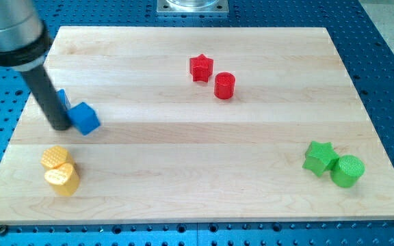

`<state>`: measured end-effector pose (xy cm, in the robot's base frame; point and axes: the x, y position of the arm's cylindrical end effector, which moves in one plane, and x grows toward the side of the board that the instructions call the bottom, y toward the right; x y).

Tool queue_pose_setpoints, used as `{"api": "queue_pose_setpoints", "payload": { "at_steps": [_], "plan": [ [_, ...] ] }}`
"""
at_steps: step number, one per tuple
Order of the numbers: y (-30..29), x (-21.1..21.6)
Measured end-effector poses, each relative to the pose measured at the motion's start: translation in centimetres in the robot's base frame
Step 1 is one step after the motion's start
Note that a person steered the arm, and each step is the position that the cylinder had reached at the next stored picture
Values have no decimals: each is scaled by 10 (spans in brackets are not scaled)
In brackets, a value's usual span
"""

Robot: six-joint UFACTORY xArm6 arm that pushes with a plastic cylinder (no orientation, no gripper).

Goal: Make a triangle by using blue triangle and red blocks

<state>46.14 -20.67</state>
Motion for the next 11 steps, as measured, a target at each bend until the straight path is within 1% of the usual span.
{"api": "queue_pose_setpoints", "payload": {
  "at_steps": [1, 2, 3, 4, 5, 6, 7, 8, 9, 10, 11],
  "plan": [
    [-53, -15],
    [-68, -46],
    [18, -63],
    [7, -63],
    [-28, -22],
    [51, -14],
    [116, -33],
    [23, -48],
    [90, -67],
    [147, -67],
    [67, -66]
  ]
}}
